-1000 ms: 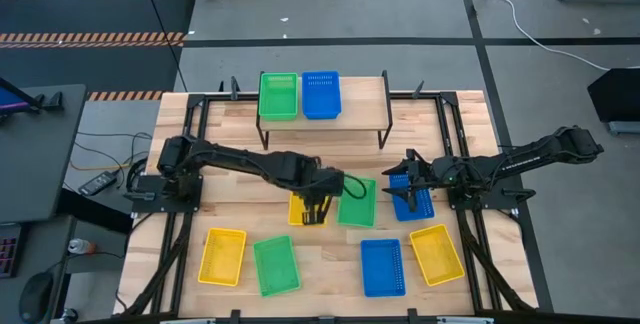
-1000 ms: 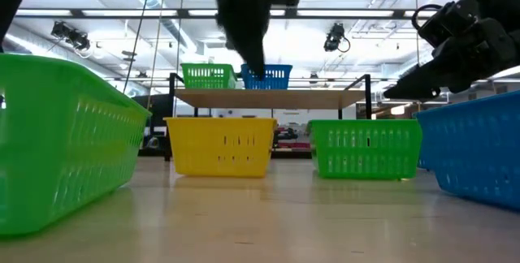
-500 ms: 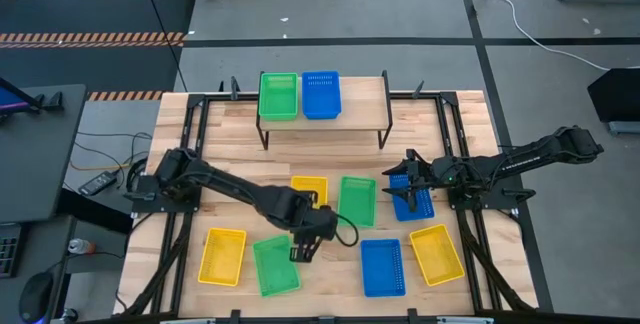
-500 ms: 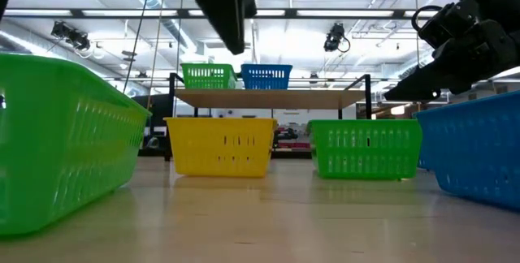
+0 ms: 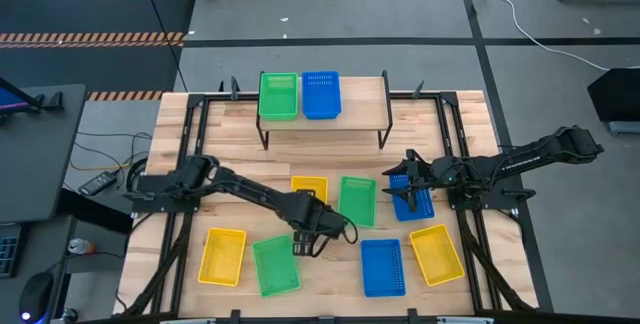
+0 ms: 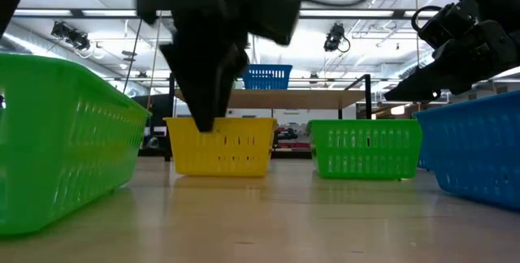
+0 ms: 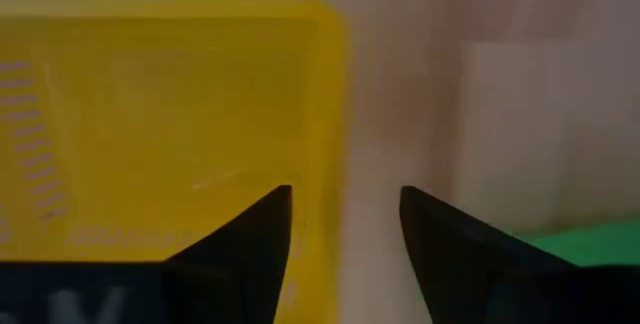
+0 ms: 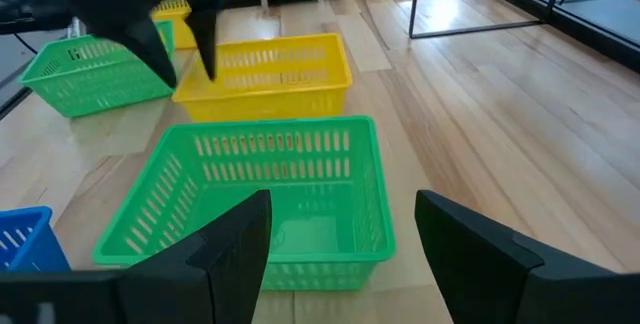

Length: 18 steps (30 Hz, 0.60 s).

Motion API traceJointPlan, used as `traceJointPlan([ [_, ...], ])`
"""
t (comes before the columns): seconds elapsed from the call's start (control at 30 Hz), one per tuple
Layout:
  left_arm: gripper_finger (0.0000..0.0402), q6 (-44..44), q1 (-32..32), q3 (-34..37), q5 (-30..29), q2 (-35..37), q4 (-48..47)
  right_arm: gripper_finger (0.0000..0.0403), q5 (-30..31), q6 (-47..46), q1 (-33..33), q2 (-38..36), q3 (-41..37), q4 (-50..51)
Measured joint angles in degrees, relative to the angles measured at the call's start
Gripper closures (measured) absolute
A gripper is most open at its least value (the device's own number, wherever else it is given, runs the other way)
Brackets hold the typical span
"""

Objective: Stack baskets on shelf by color
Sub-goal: Put the middle yellow bin on the shelf

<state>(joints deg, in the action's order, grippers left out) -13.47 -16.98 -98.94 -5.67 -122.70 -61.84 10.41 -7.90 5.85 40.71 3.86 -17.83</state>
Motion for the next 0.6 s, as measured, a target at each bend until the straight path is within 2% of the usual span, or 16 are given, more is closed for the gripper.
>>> traceJointPlan([
  [0.1,0.0205,0.6,0.73,0.0,0.18,-1.61,2.67,0.0149,-0.02,0.04,0.02,0.02,0.0,0.03],
  [0.2,0.0228,1.08,1.16,0.0,-0.51,-2.97,2.98,0.0149,-0.06,0.07,0.0,0.03,0.0,0.37],
  [0.27,0.0263,2.23,1.47,0.0,-0.54,-3.1,1.79,0.0149,-0.1,0.08,0.01,0.04,0.0,0.87],
  [0.4,0.0371,2.31,2.48,0.04,-0.61,-2.5,1.44,0.0149,-0.15,0.11,0.02,0.07,0.0,2.06],
  [0.43,0.0385,2.25,2.76,-0.12,-0.84,-2.14,1.34,0.0149,-0.14,0.11,0.01,0.07,0.0,2.04],
  [0.6,0.0395,6.32,3.09,-5.75,-4.33,-1.41,-1.88,0.0149,-0.13,0.0,0.0,0.07,0.0,2.23],
])
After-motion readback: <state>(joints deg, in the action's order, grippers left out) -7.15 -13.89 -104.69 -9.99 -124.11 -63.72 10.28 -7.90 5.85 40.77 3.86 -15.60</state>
